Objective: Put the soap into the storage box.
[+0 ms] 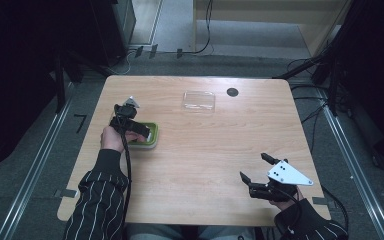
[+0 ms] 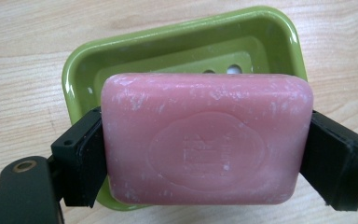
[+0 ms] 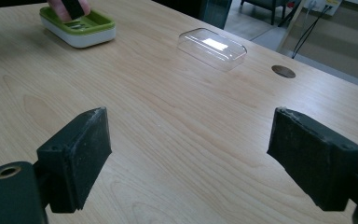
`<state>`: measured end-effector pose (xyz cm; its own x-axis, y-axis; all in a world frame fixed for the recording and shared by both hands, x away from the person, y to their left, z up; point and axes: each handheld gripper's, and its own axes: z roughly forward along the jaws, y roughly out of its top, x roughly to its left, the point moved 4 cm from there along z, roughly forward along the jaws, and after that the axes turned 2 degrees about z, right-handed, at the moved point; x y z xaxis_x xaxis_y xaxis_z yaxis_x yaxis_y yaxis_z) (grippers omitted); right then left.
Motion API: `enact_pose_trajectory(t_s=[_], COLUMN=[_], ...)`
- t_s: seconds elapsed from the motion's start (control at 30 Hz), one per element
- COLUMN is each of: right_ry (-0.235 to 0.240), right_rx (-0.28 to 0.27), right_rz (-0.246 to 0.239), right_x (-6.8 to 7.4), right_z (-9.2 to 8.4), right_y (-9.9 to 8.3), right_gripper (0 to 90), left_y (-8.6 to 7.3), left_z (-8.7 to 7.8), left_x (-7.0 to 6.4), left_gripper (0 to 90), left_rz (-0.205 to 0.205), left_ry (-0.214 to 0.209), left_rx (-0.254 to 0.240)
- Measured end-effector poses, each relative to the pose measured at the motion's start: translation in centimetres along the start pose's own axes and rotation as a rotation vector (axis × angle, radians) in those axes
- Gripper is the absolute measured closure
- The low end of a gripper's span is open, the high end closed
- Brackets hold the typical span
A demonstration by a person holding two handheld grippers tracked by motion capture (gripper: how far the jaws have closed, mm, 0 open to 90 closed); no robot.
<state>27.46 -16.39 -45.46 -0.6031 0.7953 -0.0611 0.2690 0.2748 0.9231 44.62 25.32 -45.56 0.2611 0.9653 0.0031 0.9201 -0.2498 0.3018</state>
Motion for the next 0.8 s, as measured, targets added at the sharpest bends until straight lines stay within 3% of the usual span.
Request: enact_pose_trajectory(t_s=[0.8], right_ry=[0.001], right_rx=[-0.002], right_rz=[-0.002], right_x=[0.0], right_z=[0.0], right_y=[0.0], right_gripper=[13.6], left_y=[0.4], left_z=[1.7], left_x=[-0.2], left_gripper=[13.8], left_rz=[-0.056], left_ry=[0.011], left_rx=[-0.024])
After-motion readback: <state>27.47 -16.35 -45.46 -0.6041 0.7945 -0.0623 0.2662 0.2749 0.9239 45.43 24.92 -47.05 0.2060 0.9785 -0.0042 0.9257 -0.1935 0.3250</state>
